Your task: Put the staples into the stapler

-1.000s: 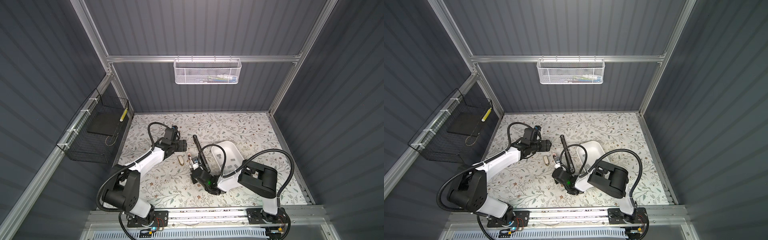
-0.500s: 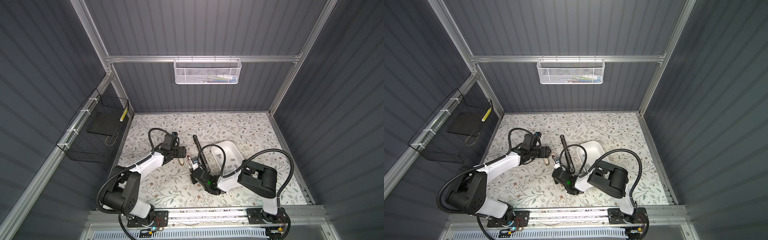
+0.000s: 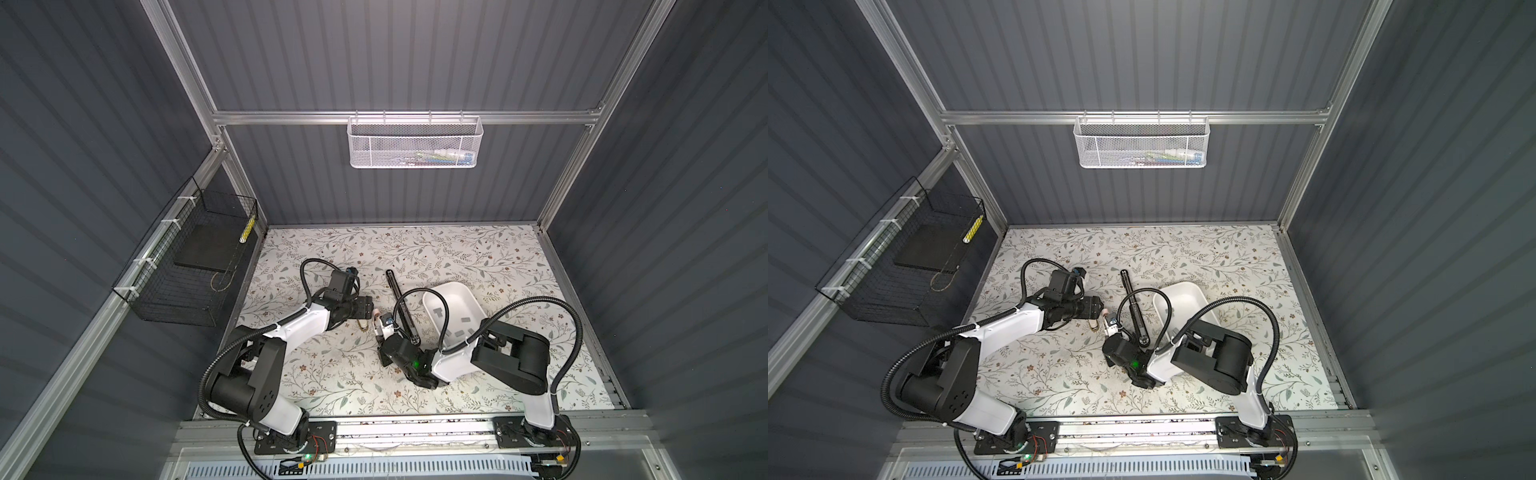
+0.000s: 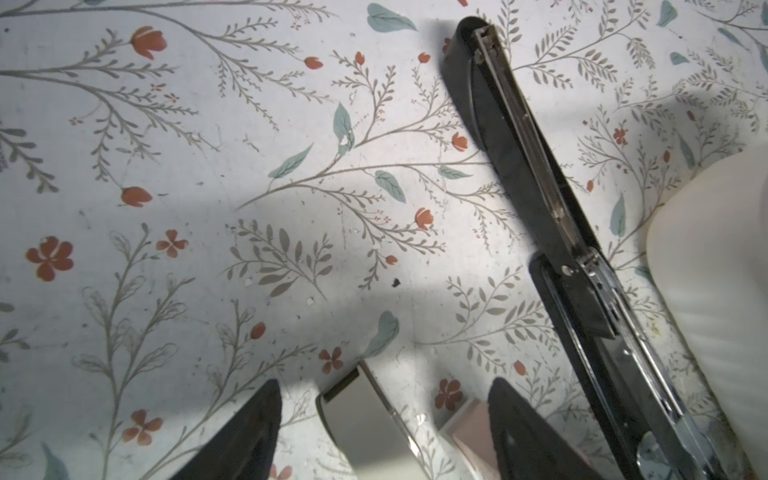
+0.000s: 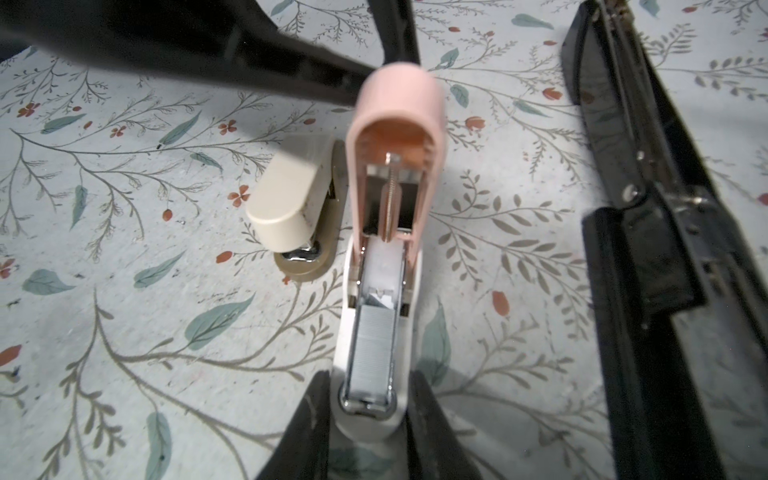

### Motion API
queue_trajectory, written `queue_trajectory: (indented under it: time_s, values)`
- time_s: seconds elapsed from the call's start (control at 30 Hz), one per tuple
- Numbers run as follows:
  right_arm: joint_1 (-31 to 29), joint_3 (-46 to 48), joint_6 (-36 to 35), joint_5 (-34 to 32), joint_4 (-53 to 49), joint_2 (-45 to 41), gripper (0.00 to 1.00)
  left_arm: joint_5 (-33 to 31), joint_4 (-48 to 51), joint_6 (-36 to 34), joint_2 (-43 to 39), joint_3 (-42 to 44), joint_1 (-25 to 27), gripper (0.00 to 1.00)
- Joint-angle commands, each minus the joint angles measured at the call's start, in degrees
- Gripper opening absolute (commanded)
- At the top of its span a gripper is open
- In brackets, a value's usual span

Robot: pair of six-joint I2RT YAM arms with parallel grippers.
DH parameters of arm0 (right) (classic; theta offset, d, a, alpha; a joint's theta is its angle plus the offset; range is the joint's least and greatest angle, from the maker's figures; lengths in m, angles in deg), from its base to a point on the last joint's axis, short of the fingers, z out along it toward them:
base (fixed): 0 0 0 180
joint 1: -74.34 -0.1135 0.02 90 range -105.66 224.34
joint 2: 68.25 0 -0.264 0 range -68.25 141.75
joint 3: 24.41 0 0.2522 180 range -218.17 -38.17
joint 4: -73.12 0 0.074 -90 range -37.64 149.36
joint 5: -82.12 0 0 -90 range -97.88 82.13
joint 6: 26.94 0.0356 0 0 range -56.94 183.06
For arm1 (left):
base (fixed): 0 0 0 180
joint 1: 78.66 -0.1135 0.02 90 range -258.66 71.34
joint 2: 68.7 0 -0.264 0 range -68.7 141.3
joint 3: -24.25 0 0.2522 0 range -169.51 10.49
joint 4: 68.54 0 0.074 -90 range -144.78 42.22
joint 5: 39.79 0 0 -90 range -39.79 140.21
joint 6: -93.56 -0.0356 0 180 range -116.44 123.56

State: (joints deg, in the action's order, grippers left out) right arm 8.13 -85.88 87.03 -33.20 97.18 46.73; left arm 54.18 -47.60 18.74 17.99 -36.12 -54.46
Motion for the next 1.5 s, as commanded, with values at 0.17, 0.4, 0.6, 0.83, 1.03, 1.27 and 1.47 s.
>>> queue_trajectory:
  time_s: [0.17,0.4,0.6,0.83,1.03,1.27,1.47]
  values:
    - [0.4,0.1,1.3,1.8,-6.5,0.8,0.18,6.1,-4.5,0.3,-5.9,6.2,0.5,0.80]
    - [0.7,-1.8,1.9,1.4,-7.7,1.5,0.21,6.7,-4.5,-0.1,-3.3,5.1,0.9,0.77]
    - [1.6,-1.1,2.0,1.3,-7.7,0.4,0.25,4.6,-2.4,-0.5,-3.2,4.1,1.6,0.77]
    - [2.1,-0.2,1.4,0.7,-8.1,-1.7,0.38,3.0,1.8,-1.0,-2.9,2.2,2.7,0.73]
    - [2.1,0.9,1.3,1.3,-9.7,-5.4,0.54,3.4,2.3,-1.4,-3.0,2.0,3.0,0.72]
    - [1.7,3.0,0.7,2.4,-10.9,-12.5,0.60,3.7,1.4,-1.6,-4.1,2.6,3.3,0.72]
    - [1.4,3.4,-0.1,3.0,-12.9,-19.1,0.40,3.7,1.0,-1.9,-5.4,3.1,3.4,0.72]
